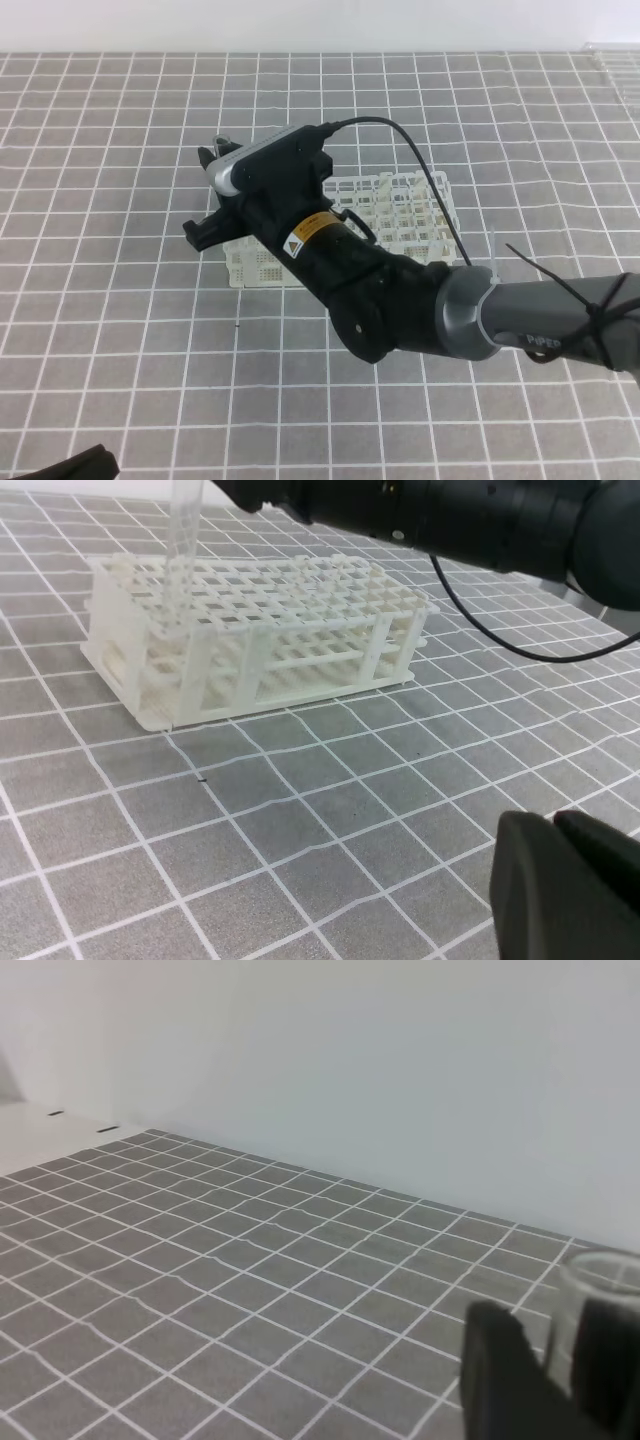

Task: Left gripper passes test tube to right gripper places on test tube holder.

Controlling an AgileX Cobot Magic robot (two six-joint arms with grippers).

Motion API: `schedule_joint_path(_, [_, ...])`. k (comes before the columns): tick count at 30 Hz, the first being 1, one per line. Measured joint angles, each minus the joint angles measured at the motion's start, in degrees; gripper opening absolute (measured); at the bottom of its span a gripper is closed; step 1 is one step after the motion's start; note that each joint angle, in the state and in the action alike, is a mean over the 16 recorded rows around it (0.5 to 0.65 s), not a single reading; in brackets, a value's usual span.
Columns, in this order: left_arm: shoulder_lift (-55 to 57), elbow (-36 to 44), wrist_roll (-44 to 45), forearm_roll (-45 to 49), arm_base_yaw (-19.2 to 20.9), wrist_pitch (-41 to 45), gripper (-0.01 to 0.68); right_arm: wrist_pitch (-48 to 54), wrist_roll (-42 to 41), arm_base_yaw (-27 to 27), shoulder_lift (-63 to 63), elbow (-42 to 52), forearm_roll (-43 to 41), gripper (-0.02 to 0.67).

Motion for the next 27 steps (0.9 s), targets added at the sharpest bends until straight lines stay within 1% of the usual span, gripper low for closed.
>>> schedule_joint_path(10, [0.0,-0.05,-0.02,-0.01,0.0,0.11,-0.001,1.64,-1.64,0.0,-0.92,0.23,1.89,0.335])
schedule_joint_path(12, [0.0,0.0,-0.01,0.0,0.0,0.05,-0.001,2.39,-2.29,0.0,-1.98,0.62,2.46,0.353])
schedule_joint_path(14, [0.04,0.1,0.01,0.02,0.01,-0.05,-0.001,3.54,-3.04,0.0,-3.66,1.24,3.04,0.352])
schedule_joint_path(16, [0.04,0.1,0.01,0.02,0.01,-0.05,-0.001,5.16,-3.8,0.0,-6.02,2.17,3.58,0.332])
schedule_joint_path(18, [0.09,0.19,0.04,0.04,0.01,-0.16,-0.001,7.25,-4.54,0.0,-9.0,3.49,4.05,0.296])
schedule_joint_path(22, [0.13,0.29,0.06,0.06,0.02,-0.26,-0.001,12.36,-5.61,0.0,-16.91,7.5,4.54,0.203])
schedule_joint_path(27, [0.14,0.33,0.07,0.07,0.02,-0.32,-0.001,19.13,-6.09,0.0,-29.13,14.71,4.53,0.083])
